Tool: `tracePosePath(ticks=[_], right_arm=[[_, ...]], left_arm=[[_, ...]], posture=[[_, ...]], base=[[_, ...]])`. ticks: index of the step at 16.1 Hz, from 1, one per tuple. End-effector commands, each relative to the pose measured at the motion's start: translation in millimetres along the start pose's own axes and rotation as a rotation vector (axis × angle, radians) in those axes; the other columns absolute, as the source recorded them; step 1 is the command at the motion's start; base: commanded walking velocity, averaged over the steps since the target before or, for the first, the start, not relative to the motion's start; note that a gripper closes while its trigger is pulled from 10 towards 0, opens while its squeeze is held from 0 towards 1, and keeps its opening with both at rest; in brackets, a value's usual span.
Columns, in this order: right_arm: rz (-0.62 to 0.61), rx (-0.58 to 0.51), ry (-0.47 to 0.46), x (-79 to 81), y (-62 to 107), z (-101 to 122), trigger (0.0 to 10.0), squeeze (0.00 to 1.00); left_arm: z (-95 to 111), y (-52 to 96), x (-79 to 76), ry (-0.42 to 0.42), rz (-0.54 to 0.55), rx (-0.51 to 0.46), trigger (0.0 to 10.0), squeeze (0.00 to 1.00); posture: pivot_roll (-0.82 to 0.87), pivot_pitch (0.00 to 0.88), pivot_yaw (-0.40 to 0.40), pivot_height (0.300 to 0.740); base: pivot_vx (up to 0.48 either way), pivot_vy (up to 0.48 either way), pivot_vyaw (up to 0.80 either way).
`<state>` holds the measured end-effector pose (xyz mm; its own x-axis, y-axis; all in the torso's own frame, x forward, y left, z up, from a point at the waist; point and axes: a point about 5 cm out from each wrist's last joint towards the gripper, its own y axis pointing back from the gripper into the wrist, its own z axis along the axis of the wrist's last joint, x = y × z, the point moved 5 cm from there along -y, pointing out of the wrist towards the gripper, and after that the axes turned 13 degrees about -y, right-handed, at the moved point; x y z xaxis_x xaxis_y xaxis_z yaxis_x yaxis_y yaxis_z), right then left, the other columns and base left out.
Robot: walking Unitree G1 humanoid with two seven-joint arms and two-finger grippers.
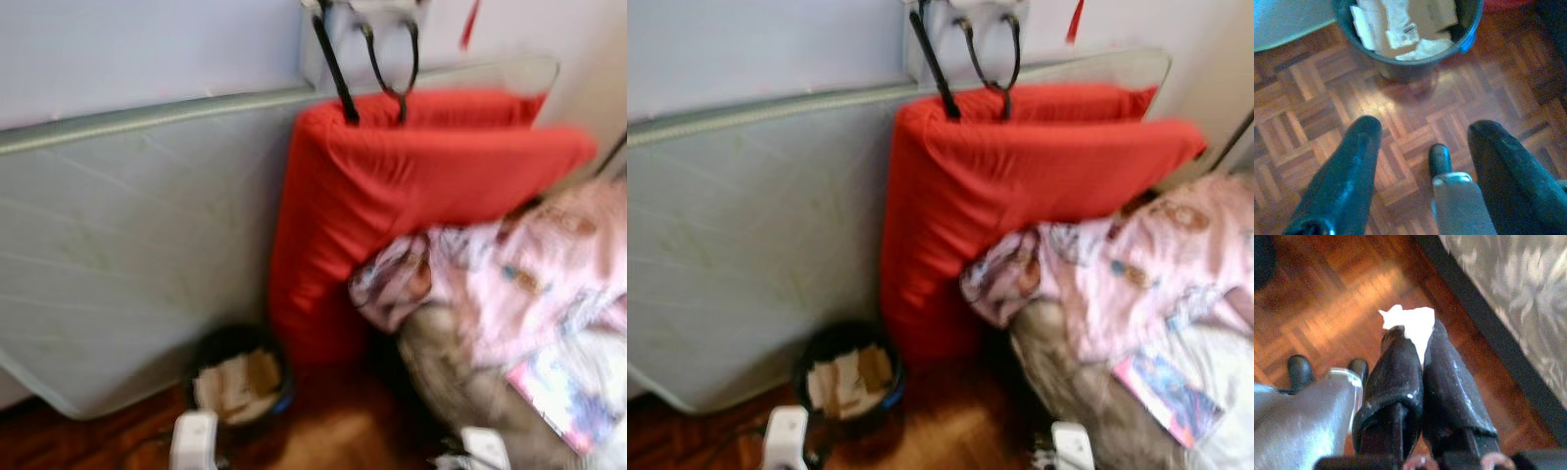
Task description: Clean up the room
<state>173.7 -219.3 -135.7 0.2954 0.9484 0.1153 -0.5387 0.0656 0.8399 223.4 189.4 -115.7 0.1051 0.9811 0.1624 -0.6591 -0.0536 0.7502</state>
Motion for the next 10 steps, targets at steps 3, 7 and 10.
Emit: tracePosePath(ticks=[3,7,10], right_arm=[[0.025,-0.015,-0.009,13.2,-2.4,4,10.0,0.00],[0.046,-0.015,-0.010,34.0,-5.2,4,10.0,0.00],[0.052,-0.024,-0.012,36.8,-6.1,9,10.0,0.00]], left_arm=[[-4,0.9,5.8,-0.012,0.011,0.014,10.0,0.00],[-4,0.8,6.2,-0.015,0.010,0.014,10.0,0.00],[-4,0.9,6.1,-0.017,0.009,0.014,10.0,0.00]], posture=[[0.01,0.000,-0.081,0.740],[0.01,0.000,-0.078,0.740],[0.01,0.000,-0.078,0.740]], base=[[0.000,0.398,0.00],[0.000,0.398,0.00],[0.000,0.400,0.00]])
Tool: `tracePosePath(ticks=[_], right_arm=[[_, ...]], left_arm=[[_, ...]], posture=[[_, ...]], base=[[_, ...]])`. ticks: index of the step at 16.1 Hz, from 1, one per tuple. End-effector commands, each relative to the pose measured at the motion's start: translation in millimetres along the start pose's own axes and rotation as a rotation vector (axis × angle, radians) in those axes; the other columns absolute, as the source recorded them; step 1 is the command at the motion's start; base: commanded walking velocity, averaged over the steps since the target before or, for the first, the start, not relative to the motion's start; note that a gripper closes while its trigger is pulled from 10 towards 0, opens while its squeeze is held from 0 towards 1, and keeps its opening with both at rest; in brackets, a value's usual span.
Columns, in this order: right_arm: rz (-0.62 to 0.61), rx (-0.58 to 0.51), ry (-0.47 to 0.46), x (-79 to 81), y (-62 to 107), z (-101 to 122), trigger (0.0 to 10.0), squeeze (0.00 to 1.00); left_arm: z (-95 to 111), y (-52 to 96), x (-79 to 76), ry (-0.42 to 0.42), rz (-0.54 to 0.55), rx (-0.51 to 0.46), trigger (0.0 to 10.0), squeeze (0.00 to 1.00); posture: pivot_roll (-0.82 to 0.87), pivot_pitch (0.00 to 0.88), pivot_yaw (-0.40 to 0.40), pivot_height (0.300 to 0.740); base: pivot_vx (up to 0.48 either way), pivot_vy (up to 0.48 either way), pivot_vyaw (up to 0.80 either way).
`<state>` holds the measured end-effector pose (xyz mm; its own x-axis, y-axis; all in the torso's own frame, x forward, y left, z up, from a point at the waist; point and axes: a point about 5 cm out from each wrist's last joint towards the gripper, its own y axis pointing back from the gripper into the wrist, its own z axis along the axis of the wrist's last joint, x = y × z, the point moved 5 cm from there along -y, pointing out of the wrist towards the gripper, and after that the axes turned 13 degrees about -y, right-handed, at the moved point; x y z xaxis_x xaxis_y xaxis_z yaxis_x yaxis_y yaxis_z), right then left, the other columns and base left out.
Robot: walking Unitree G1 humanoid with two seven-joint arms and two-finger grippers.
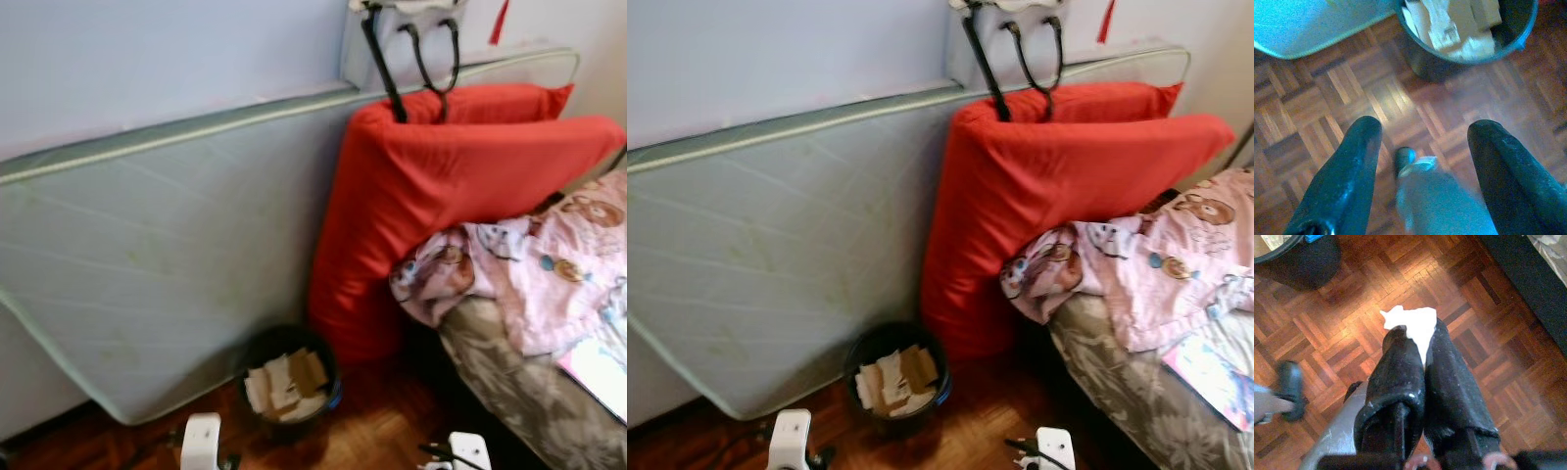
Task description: Clean up the room
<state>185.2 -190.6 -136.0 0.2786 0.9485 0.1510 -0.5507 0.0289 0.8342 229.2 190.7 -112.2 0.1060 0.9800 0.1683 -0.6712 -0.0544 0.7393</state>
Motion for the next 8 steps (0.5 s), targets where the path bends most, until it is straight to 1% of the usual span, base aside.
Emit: tracePosePath(ticks=[1,3,4,7,8], right_arm=[[0.012,-0.025,-0.006,4.7,-1.8,10,10.0,0.00],[0.008,-0.026,-0.005,0.2,-1.3,11,10.0,0.00],[0.009,-0.024,0.000,0.5,-1.4,11,10.0,0.00],[0.022,-0.040,0.003,8.2,-3.4,19,10.0,0.00],[0.029,-0.047,0.005,13.6,-4.6,23,10.0,0.00]], left_arm=[[-11,2.4,3.7,-0.012,0.005,0.030,10.0,0.00],[-11,2.4,3.8,-0.014,0.005,0.031,10.0,0.00],[-11,2.5,3.7,-0.014,0.004,0.031,10.0,0.00],[-11,2.5,3.6,-0.025,-0.001,0.031,10.0,0.00],[-11,2.5,3.2,-0.027,-0.006,0.029,10.0,0.00]], posture=[[0.02,0.000,-0.078,0.740],[0.02,0.000,-0.078,0.740],[0.02,0.000,-0.075,0.740],[0.01,0.000,-0.071,0.740],[0.01,0.000,-0.070,0.740]], base=[[0.000,0.401,0.00],[0.000,0.398,0.00],[0.000,0.375,0.00],[0.000,0.000,0.00],[0.000,0.000,0.00]])
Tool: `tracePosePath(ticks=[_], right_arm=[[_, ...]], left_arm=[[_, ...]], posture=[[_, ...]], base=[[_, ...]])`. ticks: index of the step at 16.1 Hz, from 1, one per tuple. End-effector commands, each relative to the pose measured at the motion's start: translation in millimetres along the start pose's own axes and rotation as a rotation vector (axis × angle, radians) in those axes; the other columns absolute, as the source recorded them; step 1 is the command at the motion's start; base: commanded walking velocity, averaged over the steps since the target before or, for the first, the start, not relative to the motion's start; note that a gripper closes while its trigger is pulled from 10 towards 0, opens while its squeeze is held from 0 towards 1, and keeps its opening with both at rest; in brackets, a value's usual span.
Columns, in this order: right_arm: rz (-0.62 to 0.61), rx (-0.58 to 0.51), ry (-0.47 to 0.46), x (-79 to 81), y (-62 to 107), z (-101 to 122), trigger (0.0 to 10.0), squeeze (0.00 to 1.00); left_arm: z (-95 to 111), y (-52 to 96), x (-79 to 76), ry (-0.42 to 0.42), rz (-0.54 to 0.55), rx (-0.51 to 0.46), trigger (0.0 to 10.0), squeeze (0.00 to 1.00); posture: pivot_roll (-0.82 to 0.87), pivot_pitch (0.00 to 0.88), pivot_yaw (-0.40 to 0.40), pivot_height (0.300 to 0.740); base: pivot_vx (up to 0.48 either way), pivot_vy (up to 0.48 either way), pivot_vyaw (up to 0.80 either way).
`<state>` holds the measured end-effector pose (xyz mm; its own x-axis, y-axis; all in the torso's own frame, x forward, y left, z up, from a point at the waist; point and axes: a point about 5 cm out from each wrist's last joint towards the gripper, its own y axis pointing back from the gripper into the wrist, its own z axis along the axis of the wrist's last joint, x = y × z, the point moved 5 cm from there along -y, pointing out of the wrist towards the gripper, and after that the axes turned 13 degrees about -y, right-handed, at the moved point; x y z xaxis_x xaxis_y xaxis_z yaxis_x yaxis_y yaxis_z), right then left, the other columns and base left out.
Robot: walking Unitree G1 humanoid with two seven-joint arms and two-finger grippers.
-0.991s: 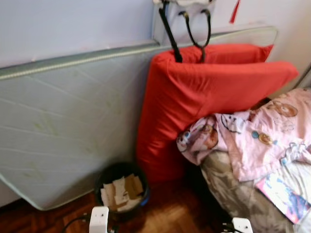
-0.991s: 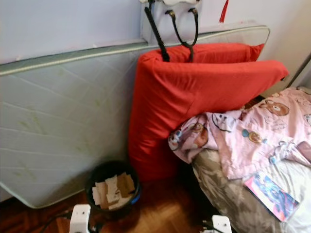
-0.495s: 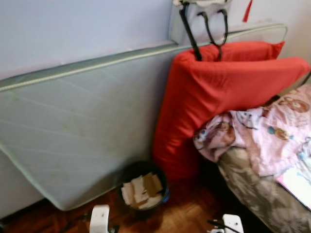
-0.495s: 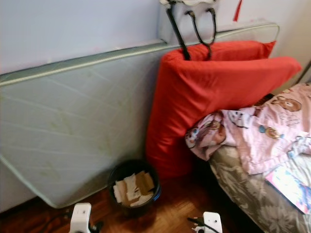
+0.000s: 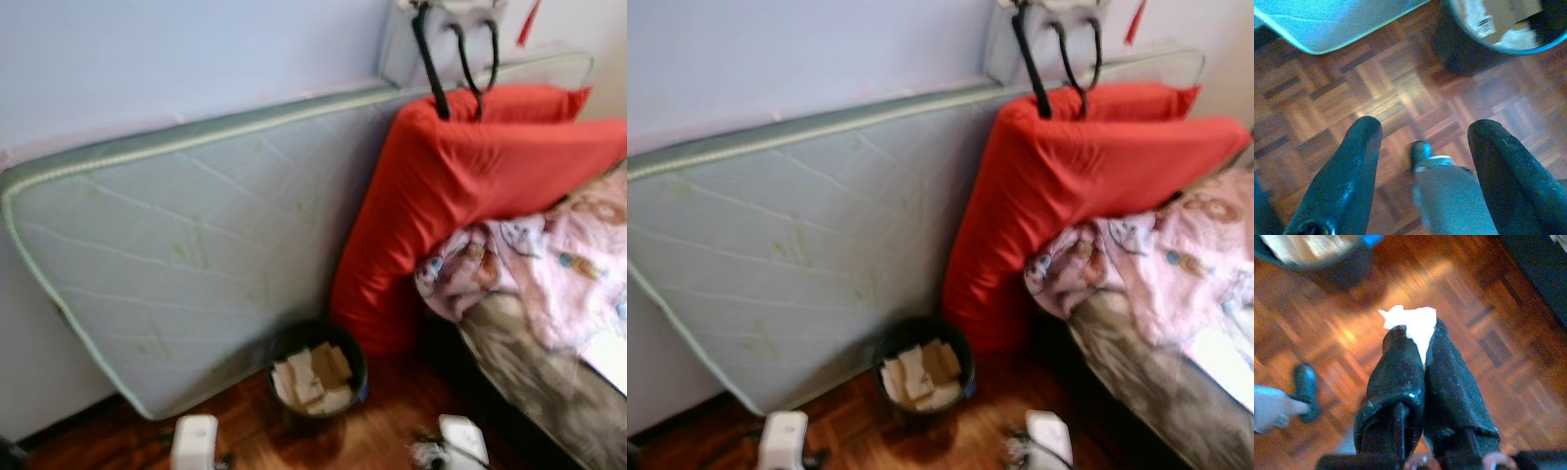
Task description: Clean up the room
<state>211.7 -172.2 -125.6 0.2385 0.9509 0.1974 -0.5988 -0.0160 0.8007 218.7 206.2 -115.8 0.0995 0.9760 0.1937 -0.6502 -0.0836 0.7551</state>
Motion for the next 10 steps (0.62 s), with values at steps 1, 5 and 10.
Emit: tracePosePath(ticks=[1,5,10], right_arm=[[-0.027,-0.012,0.002,-9.5,0.5,6,10.0,0.00],[-0.024,-0.018,0.018,-7.7,0.0,8,10.0,0.00],[0.008,-0.028,0.027,14.8,-4.1,14,10.0,0.00]], left_arm=[[2,-0.6,-11.3,-0.017,-0.040,-0.005,10.0,0.00],[1,-0.3,-12.4,-0.012,-0.044,0.000,10.0,0.00],[-8,1.8,-14.8,-0.004,-0.050,0.020,10.0,0.00]], posture=[[0.01,0.000,-0.070,0.740],[0.01,0.000,-0.074,0.740],[0.01,0.000,-0.074,0.740]], base=[[0.000,0.000,0.00],[0.000,0.000,0.00],[0.000,0.000,0.00]])
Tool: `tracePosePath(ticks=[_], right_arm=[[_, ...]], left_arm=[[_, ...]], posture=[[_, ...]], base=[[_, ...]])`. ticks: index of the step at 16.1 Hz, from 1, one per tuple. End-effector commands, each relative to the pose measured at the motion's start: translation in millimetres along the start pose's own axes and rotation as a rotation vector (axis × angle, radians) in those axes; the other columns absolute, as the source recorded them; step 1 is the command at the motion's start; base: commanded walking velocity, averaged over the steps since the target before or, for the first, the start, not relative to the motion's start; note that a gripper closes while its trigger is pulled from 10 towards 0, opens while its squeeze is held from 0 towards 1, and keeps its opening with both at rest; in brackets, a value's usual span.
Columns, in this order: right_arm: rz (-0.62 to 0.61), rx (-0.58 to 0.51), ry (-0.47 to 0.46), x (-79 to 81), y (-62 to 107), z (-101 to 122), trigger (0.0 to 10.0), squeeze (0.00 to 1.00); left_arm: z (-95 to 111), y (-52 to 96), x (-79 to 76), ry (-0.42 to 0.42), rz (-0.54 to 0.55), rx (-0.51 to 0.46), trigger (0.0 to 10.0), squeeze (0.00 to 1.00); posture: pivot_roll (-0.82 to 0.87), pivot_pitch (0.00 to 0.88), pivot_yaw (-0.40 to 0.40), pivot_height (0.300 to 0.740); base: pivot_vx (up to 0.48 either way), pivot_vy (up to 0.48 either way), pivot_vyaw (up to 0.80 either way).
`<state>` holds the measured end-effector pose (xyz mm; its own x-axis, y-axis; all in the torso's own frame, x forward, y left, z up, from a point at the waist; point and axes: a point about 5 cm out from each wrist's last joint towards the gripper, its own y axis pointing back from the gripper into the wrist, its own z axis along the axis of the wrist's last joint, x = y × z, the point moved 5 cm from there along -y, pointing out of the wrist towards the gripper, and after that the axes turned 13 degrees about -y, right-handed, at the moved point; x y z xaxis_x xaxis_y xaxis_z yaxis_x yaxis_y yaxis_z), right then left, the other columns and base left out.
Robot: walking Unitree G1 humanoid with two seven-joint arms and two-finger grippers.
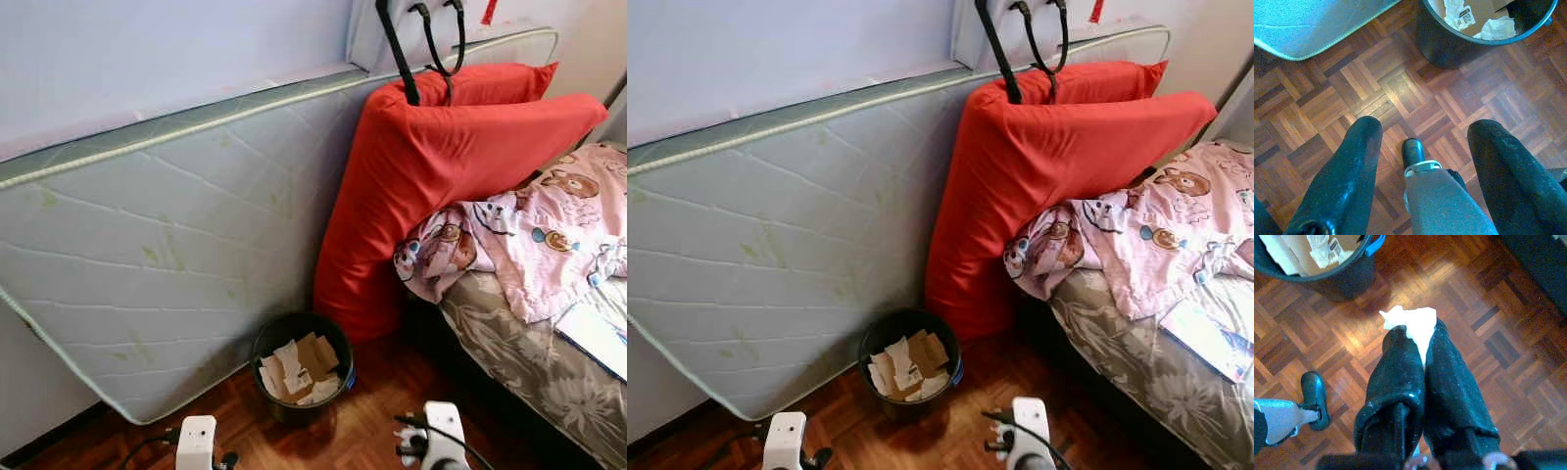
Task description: Clean up the room
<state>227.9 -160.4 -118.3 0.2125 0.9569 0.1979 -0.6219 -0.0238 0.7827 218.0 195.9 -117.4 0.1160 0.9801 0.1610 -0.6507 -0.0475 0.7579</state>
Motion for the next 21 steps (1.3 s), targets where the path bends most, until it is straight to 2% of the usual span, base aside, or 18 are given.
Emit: tracePosePath(ticks=[1,4,6,9,14,17,21], right_arm=[[-0.006,-0.003,0.005,-1.2,-0.2,2,10.0,0.00],[-0.034,0.038,0.032,-21.4,6.9,-20,10.0,0.00],[-0.029,0.044,0.031,-22.7,10.5,-32,10.0,0.00],[-0.016,0.037,0.030,-19.4,10.7,-33,10.0,0.00],[0.001,0.021,0.027,-13.2,11.5,-35,10.0,0.00],[0.001,0.023,0.042,-16.2,10.3,-30,10.0,0.00],[0.004,0.015,0.045,-16.6,8.8,-23,10.0,0.00]], left_arm=[[-10,1.8,-4.6,-0.011,-0.013,0.033,10.0,0.00],[-14,2.5,-1.3,-0.008,-0.001,0.049,10.0,0.00],[-13,2.4,-0.6,-0.006,0.003,0.045,10.0,0.00],[-8,1.4,-1.3,-0.002,0.007,0.029,10.0,0.00],[-4,0.5,-2.2,0.000,0.009,0.015,10.0,0.00],[-1,-0.1,-3.0,0.000,0.010,0.006,10.0,0.00],[-1,-0.1,-2.9,0.005,0.011,0.008,10.0,0.00]], posture=[[0.01,0.000,-0.075,0.740],[0.01,0.000,-0.078,0.740],[0.01,0.000,-0.082,0.740],[0.01,0.000,-0.082,0.740],[0.01,0.000,-0.082,0.740],[0.01,0.000,-0.083,0.740],[0.01,0.000,-0.085,0.740]], base=[[0.000,0.000,0.00],[0.000,0.000,0.48],[0.000,0.000,0.80],[0.000,0.000,0.80],[0.000,0.000,0.00],[0.000,0.000,0.00],[0.000,0.000,0.77]])
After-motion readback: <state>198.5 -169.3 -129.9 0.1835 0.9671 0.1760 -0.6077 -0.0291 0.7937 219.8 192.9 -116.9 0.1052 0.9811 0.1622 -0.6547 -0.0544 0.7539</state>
